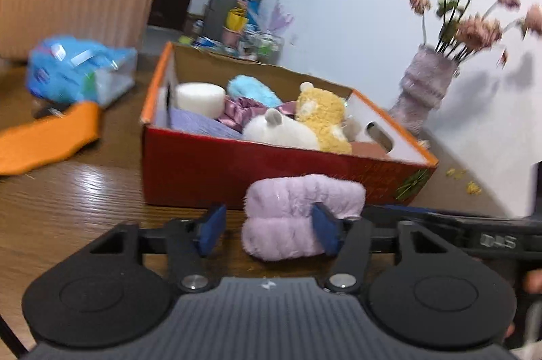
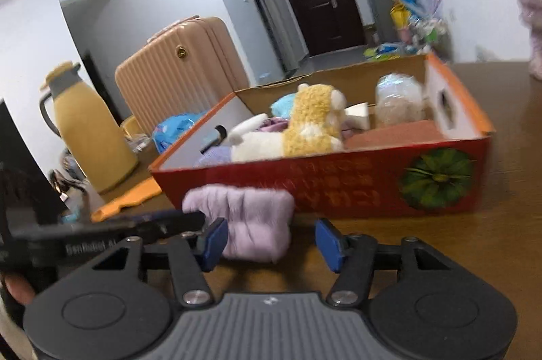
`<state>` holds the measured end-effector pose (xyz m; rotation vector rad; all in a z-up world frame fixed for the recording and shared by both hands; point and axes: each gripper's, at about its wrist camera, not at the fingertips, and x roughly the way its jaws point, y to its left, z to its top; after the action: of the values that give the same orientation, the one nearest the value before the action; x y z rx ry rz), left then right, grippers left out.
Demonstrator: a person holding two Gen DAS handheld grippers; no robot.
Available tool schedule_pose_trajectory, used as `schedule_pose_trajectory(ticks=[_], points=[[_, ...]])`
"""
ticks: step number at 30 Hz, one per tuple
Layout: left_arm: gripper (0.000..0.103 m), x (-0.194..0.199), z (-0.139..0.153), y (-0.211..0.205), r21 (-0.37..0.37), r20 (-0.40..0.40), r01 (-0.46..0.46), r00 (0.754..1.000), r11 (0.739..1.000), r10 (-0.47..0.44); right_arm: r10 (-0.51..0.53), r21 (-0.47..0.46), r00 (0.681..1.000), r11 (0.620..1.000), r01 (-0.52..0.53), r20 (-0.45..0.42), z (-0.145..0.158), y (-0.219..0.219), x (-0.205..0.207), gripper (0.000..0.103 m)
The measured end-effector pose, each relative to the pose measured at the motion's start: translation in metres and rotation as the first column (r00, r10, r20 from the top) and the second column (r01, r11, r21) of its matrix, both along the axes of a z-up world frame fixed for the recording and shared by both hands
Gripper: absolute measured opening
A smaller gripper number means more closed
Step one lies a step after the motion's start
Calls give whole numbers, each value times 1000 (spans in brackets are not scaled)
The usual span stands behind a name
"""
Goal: Organize soft objects
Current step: 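Grasp the lilac fluffy wristband with the left tool while the right tool grasps it too, then carry the wristband into the box and open both tools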
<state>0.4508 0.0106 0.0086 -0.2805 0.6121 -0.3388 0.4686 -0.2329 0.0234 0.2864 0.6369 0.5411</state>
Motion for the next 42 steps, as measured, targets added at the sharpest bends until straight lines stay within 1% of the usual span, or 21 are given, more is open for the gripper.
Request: schedule_pose_trajectory(ticks=[1,2,3,4,5,7,12,14,16,18,21,24,26,28,30,32,34,35,37,39,42], points=[[33,2,-4,4,-45,-2,8,1000,999,-8,9,33,1000,999,-8,-18,-4,1,8,50],[31,1,-6,7,-67,-4,6,1000,998,-6,17,72,999,997,-14,-40,-10,2,14,34],[30,0,-7,8,-68,3,-3,1000,998,3,23,101,997,995,-16,-68,-14,2,19,23],[27,-1,-6,8,-68,10,-13,1000,998,14,18,118,996,993,-7,-89,-18,1,22,21],[26,-1,-6,8,-82,6,-14,1000,997,15,16,137,995,991,-3,-95,-19,-2,22,19],[25,-3,-6,8,-99,-1,-9,1000,995,9,7,163,996,987,9,-93,-20,-6,20,17],[22,-10,-3,1,-75,16,8,1000,997,-7,-10,162,995,986,26,-101,-23,-6,19,13],[22,-14,3,-4,-54,27,9,1000,998,-7,-11,150,996,988,23,-83,-16,-4,13,13],[22,-27,15,-9,-41,64,6,998,999,-4,-16,140,998,990,24,-59,-6,-9,0,13],[22,-50,27,-17,-55,85,20,996,998,-16,-31,131,999,991,34,-26,5,-16,-26,13],[22,-93,36,-35,-64,116,62,992,996,-54,-68,120,997,991,62,41,15,-33,-80,13],[22,-126,38,-56,-66,122,116,987,991,-108,-112,136,992,985,103,55,17,-55,-130,13],[22,-135,41,-70,-68,122,156,982,985,-147,-138,142,989,981,130,46,15,-71,-149,13],[22,-135,47,-83,-58,129,181,977,982,-172,-156,142,987,979,148,47,17,-84,-156,13],[22,-128,55,-94,-41,142,195,972,980,-188,-172,143,983,976,162,57,23,-95,-155,13],[22,-109,66,-103,-28,160,209,966,978,-202,-180,114,979,979,168,96,34,-99,-142,13],[22,-76,78,-112,-20,156,224,963,974,-218,-174,89,977,983,163,124,48,-103,-116,13],[22,-55,83,-116,-7,152,216,965,976,-213,-170,73,976,984,162,133,56,-105,-94,13],[22,-4,88,-124,17,103,208,973,978,-209,-151,28,981,989,148,122,67,-104,-49,13],[22,50,83,-131,30,14,154,988,988,-155,-148,-39,985,988,152,93,71,-96,6,13],[22,122,65,-139,68,-117,146,984,987,-137,-130,-169,991,977,128,-1,62,-76,86,13]])
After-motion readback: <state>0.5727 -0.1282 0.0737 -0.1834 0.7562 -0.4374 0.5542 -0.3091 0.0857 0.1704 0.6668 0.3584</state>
